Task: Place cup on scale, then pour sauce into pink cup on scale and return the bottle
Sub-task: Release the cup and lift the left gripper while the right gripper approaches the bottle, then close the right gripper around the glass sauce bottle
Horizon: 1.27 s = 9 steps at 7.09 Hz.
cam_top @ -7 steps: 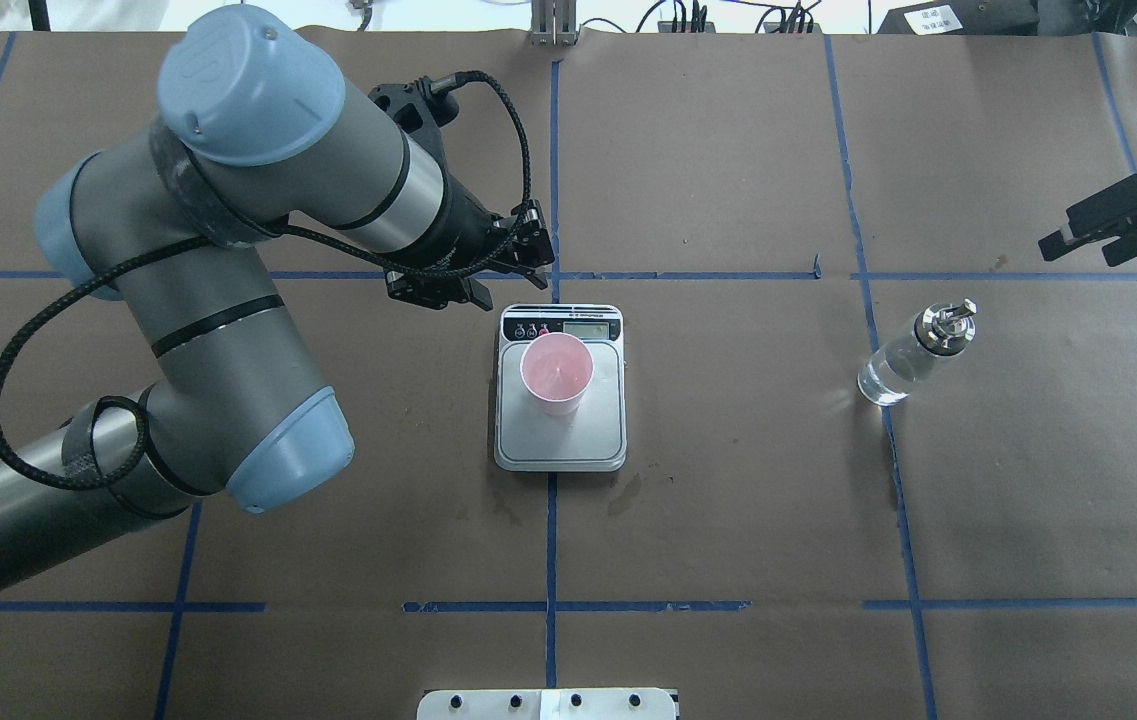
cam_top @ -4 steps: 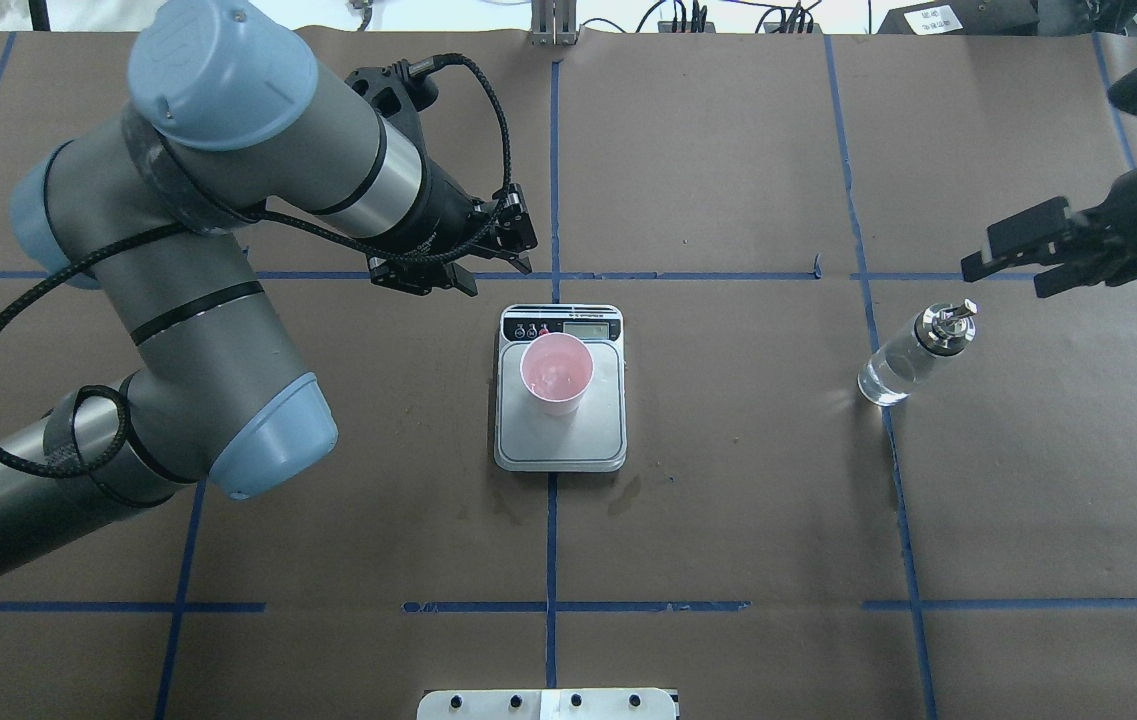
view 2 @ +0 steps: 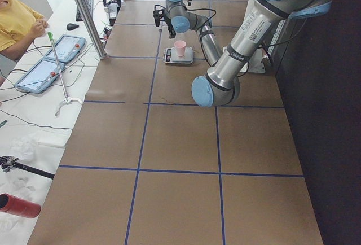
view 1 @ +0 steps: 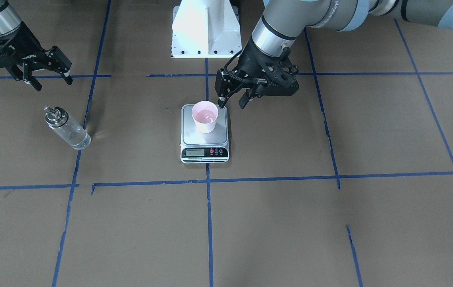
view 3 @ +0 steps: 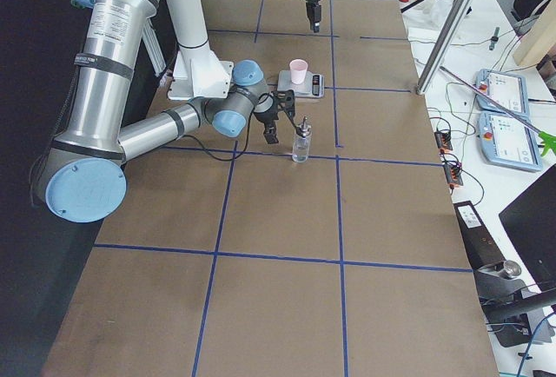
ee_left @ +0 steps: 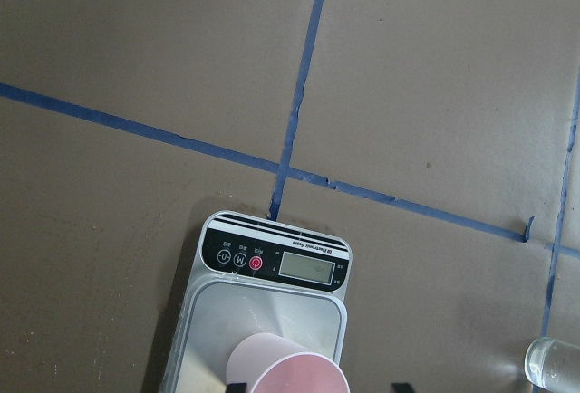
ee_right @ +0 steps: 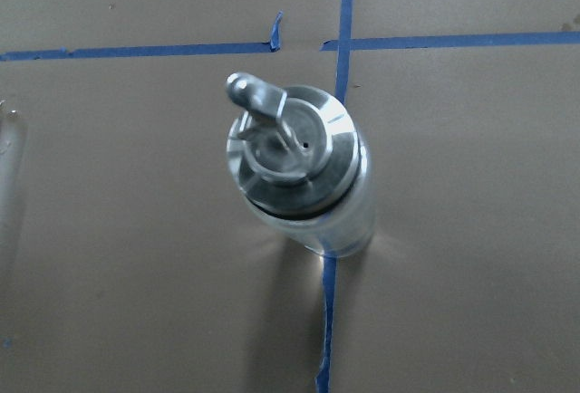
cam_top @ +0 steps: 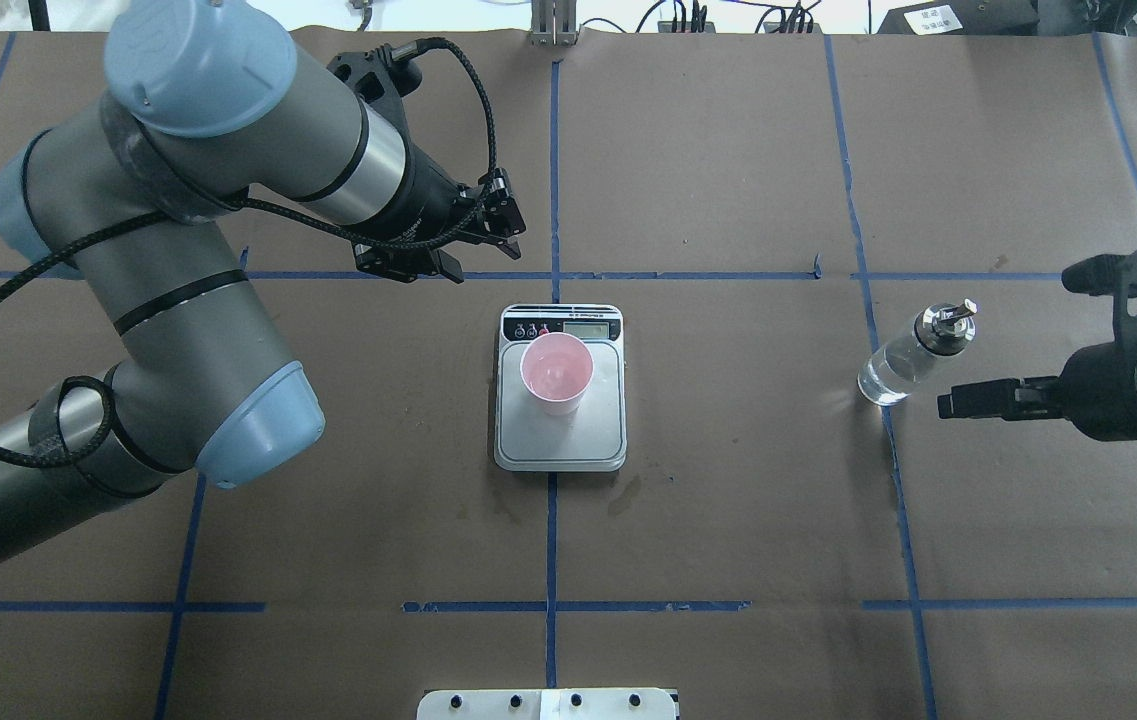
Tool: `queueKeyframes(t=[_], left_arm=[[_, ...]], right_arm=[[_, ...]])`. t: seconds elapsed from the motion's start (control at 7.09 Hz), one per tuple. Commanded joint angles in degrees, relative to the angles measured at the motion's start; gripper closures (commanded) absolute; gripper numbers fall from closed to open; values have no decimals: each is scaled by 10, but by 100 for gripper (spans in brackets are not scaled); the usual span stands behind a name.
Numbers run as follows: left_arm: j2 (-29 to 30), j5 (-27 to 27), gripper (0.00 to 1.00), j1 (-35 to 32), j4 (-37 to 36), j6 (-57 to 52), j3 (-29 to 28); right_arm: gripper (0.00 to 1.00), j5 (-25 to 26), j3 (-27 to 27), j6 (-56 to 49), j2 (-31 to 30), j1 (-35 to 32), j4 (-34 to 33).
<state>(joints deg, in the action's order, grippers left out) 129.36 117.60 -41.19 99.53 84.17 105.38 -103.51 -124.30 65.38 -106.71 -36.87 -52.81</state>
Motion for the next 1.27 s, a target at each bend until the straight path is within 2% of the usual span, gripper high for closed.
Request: queueKeyframes(t=[0.0,0.14,0.28,0.42,0.71,0.99,1.13], left_arm=[[-75,1,34,-20,-1,-94,55],[-82,0,32,-32,-1,-116,54],[-82,0,30,-39,-1,-118,51],[-82,-1,26,-42,-1,-118,50],[-83,-3,24,-48,-1,-119,48],[-82,-11,23,-46,-1,-118,48],[-82,-11,23,-46,0,-118,48]], right_arm=[[0,131,27,41,9,62,24],[0,160,30,63,11,80,24],[0,214,31,104,11,115,25],[0,313,37,116,11,175,24],[0,372,51,119,11,197,25],[0,519,108,136,35,242,28],[0,538,111,139,44,244,29]])
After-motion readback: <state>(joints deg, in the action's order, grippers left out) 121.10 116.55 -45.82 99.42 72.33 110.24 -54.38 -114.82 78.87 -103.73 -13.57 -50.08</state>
